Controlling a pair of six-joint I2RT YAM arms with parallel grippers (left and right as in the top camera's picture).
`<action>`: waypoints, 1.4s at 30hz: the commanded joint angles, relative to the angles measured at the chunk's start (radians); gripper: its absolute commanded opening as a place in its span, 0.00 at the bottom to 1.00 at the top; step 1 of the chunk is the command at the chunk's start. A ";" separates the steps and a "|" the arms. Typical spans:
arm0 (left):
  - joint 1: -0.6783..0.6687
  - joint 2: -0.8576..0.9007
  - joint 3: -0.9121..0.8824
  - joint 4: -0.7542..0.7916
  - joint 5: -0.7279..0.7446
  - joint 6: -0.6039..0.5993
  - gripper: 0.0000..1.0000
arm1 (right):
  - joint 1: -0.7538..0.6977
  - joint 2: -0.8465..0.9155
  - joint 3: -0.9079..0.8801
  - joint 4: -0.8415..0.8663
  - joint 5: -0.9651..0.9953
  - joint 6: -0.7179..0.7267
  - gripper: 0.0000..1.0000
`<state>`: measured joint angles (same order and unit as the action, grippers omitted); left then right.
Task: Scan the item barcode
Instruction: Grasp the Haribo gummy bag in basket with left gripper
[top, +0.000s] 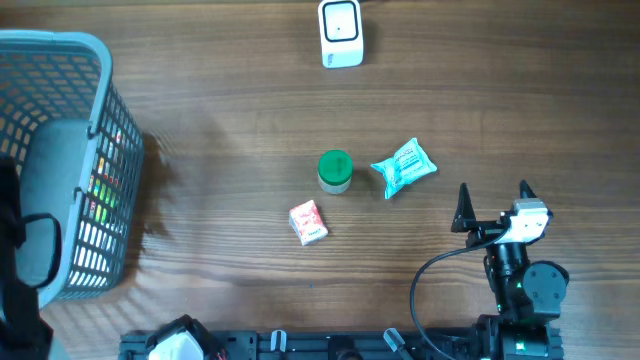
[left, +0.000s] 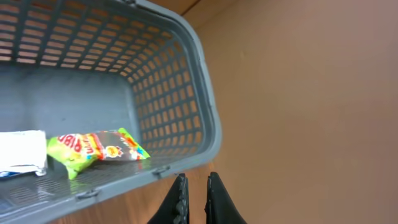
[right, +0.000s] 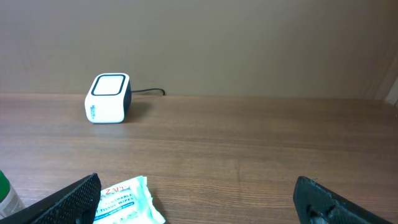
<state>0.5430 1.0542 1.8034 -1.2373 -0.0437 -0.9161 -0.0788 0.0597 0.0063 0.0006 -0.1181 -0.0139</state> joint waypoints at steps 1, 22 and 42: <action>-0.004 0.068 -0.012 -0.002 -0.106 -0.034 0.13 | 0.003 -0.006 -0.001 0.005 0.014 -0.012 1.00; 0.129 0.890 -0.012 -0.168 0.290 -0.055 1.00 | 0.003 -0.006 -0.001 0.005 0.014 -0.012 1.00; 0.089 0.919 -0.109 -0.076 0.257 0.151 0.04 | 0.003 -0.006 -0.001 0.005 0.014 -0.012 1.00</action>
<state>0.6182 2.0285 1.5944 -1.2652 0.2329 -0.8093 -0.0788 0.0597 0.0063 0.0002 -0.1177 -0.0139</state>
